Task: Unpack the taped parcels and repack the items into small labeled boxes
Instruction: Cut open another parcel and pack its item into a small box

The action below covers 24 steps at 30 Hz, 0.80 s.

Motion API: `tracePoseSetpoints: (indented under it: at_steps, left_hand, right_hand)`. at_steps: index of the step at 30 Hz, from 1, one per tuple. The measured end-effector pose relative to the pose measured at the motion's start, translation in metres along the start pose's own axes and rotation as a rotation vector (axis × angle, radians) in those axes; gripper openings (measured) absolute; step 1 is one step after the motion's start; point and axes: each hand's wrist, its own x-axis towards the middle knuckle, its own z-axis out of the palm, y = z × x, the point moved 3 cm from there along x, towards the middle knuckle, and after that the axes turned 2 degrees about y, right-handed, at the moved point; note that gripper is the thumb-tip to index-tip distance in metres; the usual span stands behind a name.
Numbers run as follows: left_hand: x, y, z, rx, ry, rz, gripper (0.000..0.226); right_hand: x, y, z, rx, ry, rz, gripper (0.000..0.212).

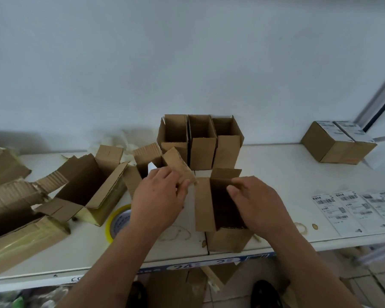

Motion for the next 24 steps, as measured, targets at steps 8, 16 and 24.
tracePoseSetpoints:
  at_steps: [8,16,24]
  left_hand:
    - [0.001,-0.046,-0.001,0.042,-0.042,-0.171,0.036]
    - [0.005,-0.078,0.009,-0.068,-0.039,-0.287,0.029]
    - [0.010,-0.083,0.008,-0.121,-0.024,-0.337,0.029]
  right_hand:
    - [0.037,-0.079,0.028,0.057,-0.174,-0.189,0.022]
    - [0.083,-0.116,0.083,-0.082,-0.250,-0.176,0.031]
    - [0.102,-0.123,0.112,-0.278,-0.259,-0.045,0.017]
